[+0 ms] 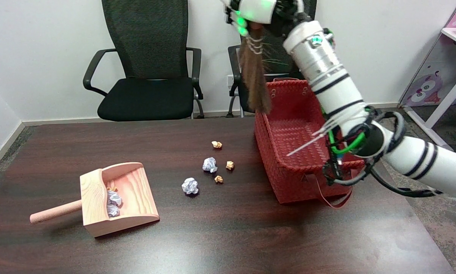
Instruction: Pick up the broom by its handle.
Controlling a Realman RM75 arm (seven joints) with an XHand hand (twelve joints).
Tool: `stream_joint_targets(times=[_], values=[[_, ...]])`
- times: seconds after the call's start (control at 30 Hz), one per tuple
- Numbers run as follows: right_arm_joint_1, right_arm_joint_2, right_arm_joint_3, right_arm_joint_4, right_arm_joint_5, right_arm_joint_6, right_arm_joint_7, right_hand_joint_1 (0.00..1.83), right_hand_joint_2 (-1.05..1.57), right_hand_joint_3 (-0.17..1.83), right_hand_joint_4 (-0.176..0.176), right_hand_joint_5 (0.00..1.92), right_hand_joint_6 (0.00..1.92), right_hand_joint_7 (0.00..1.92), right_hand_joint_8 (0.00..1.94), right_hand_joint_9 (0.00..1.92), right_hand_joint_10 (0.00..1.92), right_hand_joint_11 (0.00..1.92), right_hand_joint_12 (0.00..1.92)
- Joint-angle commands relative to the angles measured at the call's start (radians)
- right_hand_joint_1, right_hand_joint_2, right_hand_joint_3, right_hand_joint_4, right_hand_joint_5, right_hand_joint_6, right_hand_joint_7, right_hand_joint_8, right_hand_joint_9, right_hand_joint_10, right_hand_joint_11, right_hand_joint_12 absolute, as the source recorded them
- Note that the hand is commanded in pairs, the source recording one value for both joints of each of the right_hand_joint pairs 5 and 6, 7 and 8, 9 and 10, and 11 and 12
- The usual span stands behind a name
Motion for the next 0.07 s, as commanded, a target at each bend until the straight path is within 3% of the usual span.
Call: stream_joint_targets(times=[0.03,0.07], values=[[0.206,-0.206,-0.199,0.169,0.088,-0.018,-0.014,0.85,1.50,1.50,0.176,1.92,1.92,1.92,1.92,1.92,1.92,1.92,1.92],[0.205,-0.215,-0.201,0.183,0.088,-0.018,-0.014,0.85,1.50,1.50,0.176,1.92,1.92,1.92,1.92,1.92,1.92,1.92,1.92]])
